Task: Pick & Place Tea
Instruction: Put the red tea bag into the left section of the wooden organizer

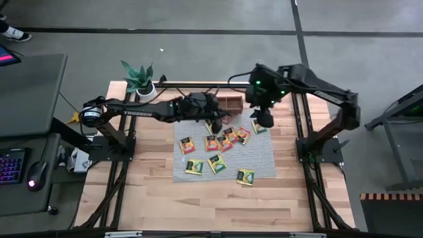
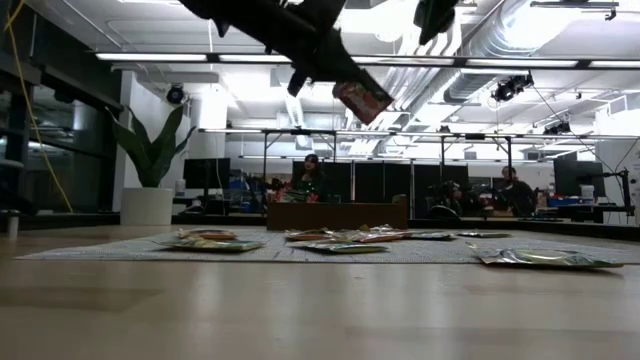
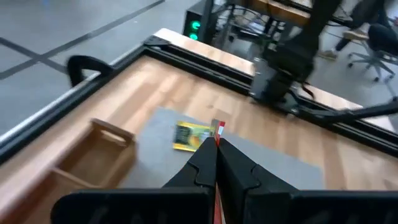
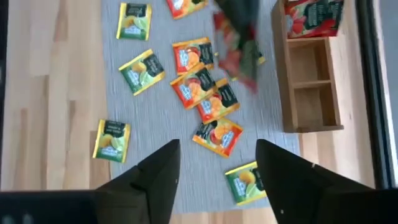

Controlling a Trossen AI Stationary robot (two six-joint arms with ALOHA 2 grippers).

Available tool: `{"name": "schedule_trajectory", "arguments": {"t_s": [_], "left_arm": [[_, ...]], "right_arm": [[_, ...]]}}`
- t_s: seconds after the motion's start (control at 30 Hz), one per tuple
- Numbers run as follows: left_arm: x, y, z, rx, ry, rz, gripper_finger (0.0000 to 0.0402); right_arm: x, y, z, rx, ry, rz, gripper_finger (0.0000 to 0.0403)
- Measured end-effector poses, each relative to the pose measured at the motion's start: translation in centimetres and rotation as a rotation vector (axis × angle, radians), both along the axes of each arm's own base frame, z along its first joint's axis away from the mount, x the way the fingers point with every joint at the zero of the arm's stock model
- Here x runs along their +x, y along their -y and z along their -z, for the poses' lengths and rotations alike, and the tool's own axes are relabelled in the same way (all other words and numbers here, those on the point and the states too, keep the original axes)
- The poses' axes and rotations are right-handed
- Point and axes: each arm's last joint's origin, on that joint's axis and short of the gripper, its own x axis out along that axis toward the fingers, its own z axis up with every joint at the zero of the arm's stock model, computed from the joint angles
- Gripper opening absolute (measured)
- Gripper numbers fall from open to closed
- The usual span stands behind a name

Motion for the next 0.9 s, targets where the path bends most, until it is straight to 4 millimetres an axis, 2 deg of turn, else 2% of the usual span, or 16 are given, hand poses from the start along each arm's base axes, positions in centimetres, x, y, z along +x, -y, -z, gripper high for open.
{"name": "schedule_trajectory", "arguments": {"t_s": [0.2,0.4,0.5,0.57,0.7,0.83,0.9], "left_arm": [[-1.4,-2.9,-1.3,0.015,0.042,-0.03,0.0],[-4.1,-4.8,-3.3,0.071,0.087,-0.061,0.0],[-6.3,-5.4,-2.5,0.067,0.101,-0.081,0.0],[-7.9,-5.4,-1.3,0.049,0.138,-0.109,0.0],[-10.9,-5.5,1.1,0.033,0.318,-0.152,0.0],[-12.5,-6.0,4.2,0.008,0.354,-0.185,0.0],[-12.6,-6.4,4.6,0.019,0.378,-0.193,0.0]], "right_arm": [[-3.9,0.0,3.1,0.033,0.095,0.102,0.0216],[-6.9,-0.9,7.1,0.08,0.19,0.202,0.0216],[-7.8,-1.3,8.5,0.1,0.22,0.244,0.0216],[-8.3,-1.5,9.1,0.113,0.237,0.267,0.0216],[-8.8,-1.7,9.8,0.125,0.261,0.289,0.0217],[-8.6,-1.6,9.7,0.123,0.288,0.304,0.0216],[-8.4,-1.5,9.5,0.122,0.31,0.311,0.0216]]}}
